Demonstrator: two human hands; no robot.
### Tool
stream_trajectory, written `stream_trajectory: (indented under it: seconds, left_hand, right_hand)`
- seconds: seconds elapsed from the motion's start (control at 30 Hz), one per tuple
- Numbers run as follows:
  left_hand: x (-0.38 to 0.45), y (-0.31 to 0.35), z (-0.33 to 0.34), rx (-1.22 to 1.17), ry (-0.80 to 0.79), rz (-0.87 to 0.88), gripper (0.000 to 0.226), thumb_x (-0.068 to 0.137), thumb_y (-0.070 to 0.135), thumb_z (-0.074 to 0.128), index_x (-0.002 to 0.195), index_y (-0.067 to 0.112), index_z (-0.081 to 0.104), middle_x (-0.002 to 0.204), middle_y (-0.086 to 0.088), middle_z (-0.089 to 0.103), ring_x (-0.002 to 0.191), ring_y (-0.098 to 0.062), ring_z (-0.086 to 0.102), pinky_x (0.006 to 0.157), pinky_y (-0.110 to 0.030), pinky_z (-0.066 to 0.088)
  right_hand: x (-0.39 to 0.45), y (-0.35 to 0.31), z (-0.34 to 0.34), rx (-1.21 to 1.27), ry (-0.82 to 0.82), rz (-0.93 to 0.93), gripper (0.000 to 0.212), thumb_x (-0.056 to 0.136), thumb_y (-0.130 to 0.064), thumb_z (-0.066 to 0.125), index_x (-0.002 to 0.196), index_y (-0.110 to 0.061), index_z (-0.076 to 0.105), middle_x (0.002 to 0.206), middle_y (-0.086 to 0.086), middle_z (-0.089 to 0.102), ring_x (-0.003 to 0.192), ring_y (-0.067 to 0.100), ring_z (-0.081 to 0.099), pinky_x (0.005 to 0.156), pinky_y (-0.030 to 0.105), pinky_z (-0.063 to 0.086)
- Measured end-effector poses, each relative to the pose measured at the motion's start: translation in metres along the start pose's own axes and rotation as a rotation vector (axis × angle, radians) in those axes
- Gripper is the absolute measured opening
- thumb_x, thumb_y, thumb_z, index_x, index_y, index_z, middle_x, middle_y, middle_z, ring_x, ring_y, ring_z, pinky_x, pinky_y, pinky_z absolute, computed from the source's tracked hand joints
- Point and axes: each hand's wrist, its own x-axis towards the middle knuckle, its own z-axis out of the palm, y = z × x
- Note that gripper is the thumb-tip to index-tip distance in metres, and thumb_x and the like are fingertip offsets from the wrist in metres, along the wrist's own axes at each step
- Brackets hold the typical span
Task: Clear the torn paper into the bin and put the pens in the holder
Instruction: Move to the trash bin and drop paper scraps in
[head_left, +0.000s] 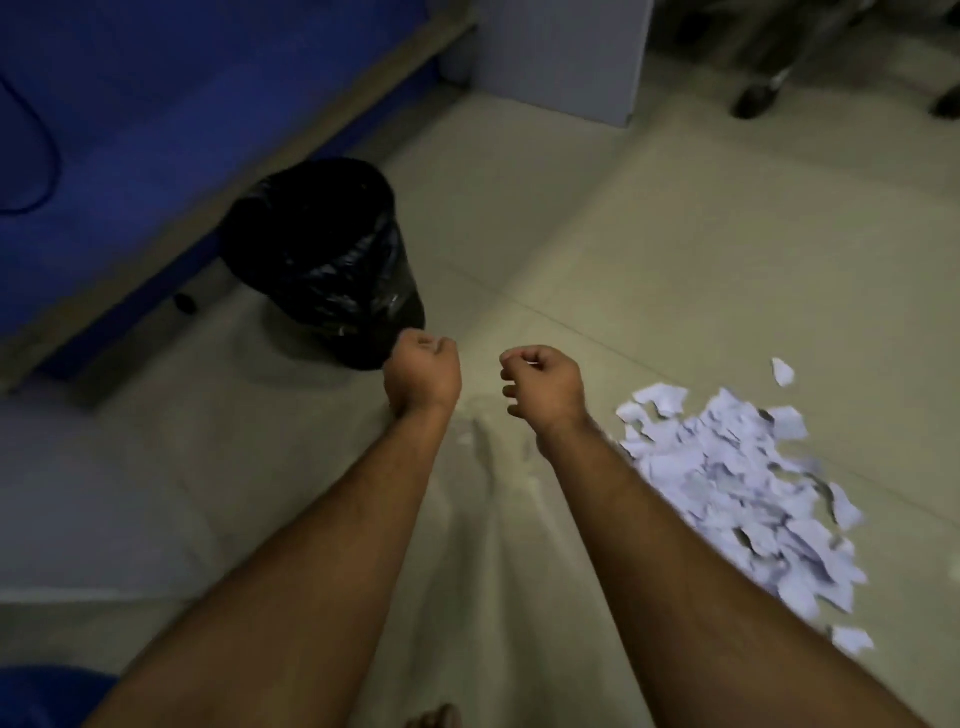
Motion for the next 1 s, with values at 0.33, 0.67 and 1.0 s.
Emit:
stream_trajectory:
  seconds: [0.33, 0.67, 1.0]
  left_hand:
    - [0.093, 0.03, -0.068, 0.23, 0.147, -0.017, 0.06, 0.093, 0.034, 0.055, 0.146, 0.019, 0.032, 0.129, -0.02, 0.059, 0.116, -0.04, 0.058, 0.091, -0.044, 0.049]
    - [0.056, 0.023, -0.068, 0.218, 0.143, 0.123, 0.024, 0.097, 0.028, 0.052, 0.116, 0.016, 0.06, 0.116, -0.016, 0.065, 0.108, -0.034, 0.062, 0.08, -0.038, 0.048]
    - [-0.085, 0.025, -0.005, 0.098, 0.02, 0.322, 0.03, 0.091, 0.027, 0.057, 0.119, 0.019, 0.061, 0.104, -0.013, 0.068, 0.096, -0.037, 0.062, 0.076, -0.043, 0.052]
  right_hand:
    - [0.001, -0.064, 0.089, -0.016, -0.186, -0.063, 0.01, 0.093, -0.023, 0.063, 0.089, -0.014, 0.067, 0.088, 0.007, 0.071, 0.074, 0.018, 0.064, 0.067, 0.036, 0.057]
    - [0.003, -0.066, 0.083, 0.064, -0.14, -0.036, 0.004, 0.091, -0.02, 0.065, 0.094, -0.017, 0.067, 0.086, 0.001, 0.069, 0.08, 0.019, 0.066, 0.072, 0.039, 0.06]
    - [-0.01, -0.05, -0.021, 0.267, 0.003, 0.002, 0.019, 0.089, -0.02, 0.071, 0.105, -0.022, 0.062, 0.097, 0.01, 0.072, 0.077, 0.02, 0.07, 0.055, 0.029, 0.056]
